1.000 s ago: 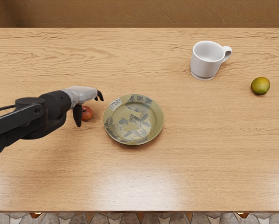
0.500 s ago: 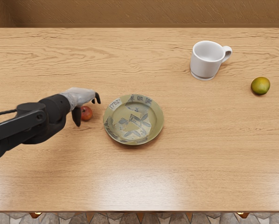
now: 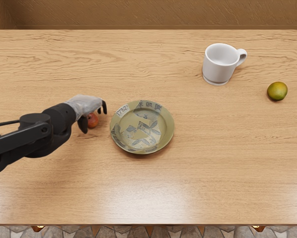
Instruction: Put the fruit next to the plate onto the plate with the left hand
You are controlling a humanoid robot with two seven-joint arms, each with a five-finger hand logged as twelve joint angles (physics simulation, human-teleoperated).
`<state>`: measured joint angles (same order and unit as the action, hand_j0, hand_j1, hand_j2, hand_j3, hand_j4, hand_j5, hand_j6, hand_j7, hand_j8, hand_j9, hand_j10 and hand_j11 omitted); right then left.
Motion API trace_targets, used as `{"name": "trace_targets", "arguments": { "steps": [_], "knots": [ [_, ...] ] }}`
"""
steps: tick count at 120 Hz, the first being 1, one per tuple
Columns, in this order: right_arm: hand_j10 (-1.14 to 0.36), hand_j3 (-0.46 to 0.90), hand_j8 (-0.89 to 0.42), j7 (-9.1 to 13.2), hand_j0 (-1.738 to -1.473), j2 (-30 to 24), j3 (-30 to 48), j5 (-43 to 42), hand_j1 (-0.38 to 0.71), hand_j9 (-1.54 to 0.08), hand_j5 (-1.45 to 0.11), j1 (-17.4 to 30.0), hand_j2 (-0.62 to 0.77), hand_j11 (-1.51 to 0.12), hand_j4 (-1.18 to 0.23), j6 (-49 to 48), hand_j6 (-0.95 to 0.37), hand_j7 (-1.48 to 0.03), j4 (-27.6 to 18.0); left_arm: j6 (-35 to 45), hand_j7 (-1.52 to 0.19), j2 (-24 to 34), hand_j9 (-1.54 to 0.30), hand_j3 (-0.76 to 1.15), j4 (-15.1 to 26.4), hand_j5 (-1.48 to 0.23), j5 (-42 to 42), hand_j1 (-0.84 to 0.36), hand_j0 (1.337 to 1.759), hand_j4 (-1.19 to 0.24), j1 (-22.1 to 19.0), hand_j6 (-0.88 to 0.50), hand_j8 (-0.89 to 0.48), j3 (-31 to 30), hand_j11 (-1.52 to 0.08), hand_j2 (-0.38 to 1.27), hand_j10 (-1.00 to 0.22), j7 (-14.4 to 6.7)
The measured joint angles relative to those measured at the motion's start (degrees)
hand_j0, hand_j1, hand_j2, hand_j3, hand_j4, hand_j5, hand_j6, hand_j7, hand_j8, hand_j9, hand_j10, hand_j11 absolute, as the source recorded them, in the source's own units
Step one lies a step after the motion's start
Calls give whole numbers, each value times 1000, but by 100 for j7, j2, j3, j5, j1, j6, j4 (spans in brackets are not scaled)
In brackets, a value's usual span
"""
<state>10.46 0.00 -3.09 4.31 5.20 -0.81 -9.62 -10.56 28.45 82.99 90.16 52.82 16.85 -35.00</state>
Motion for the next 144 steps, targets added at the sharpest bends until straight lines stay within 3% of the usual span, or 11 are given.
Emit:
{"name": "trace_targets", "arguments": {
  "steps": [48,78,90,94,99,108,120,131,137,144],
  "knots": [
    [0,0,0,0,-1658,0,-4,0,-349,0,0,11,0,0,0,-1,0,0,4,112,-712,55,-711,0,49,-709,18,-266,1657,-547,-88,-519,-526,-75,-711,162,-545,-1],
    [0,0,0,0,-1658,0,2,0,-349,0,0,24,0,0,0,-3,0,0,10,105,-903,47,-903,84,74,-896,49,-291,1669,-685,-131,-426,-430,-76,-896,131,-683,-8],
    [0,0,0,0,-1658,0,7,0,-349,0,0,25,0,0,0,-1,0,0,12,101,-965,61,-969,69,77,-968,19,-317,1663,-722,-123,-383,-395,-77,-963,187,-723,-4],
    [0,0,0,0,-1658,0,8,0,-349,0,0,25,0,0,0,0,0,0,12,91,-983,56,-985,-44,77,-987,6,-320,1666,-731,-105,-385,-406,-77,-980,257,-733,-4],
    [0,0,0,0,-1658,0,9,0,-349,0,0,25,0,0,0,-2,0,0,12,80,-1002,59,-1004,-51,77,-1009,-21,-337,1657,-732,-72,-375,-402,-75,-1002,350,-742,-1],
    [0,0,0,0,-1658,0,9,0,-349,0,0,25,0,0,0,-2,0,0,12,29,-1038,56,-1028,-35,80,-1049,-75,-343,1655,-720,-25,-359,-389,-60,-1029,353,-755,1],
    [0,0,0,0,-1658,0,15,0,-349,0,0,25,0,0,0,-4,0,0,12,-134,-1080,37,-1042,-22,82,-1091,-344,-362,1654,-695,477,-337,-373,-27,-1042,430,-771,-3],
    [0,0,0,0,-1658,0,17,0,-349,0,0,25,0,0,0,-2,0,0,13,-306,-1094,20,-1051,-14,88,-1105,-653,-344,1653,-683,752,-327,-382,-6,-1051,363,-779,-2],
    [0,0,0,0,-1658,0,18,0,-349,0,0,25,0,0,0,-1,0,0,13,-392,-1090,25,-1055,-11,105,-1102,-813,-360,1653,-689,862,-329,-382,6,-1056,437,-781,-2],
    [0,0,0,0,-1658,0,18,0,-349,0,0,25,0,0,0,-1,0,0,13,-482,-1087,5,-1057,-8,161,-1111,-961,-318,1652,-700,986,-344,-393,28,-1058,354,-783,-2]
  ]
}}
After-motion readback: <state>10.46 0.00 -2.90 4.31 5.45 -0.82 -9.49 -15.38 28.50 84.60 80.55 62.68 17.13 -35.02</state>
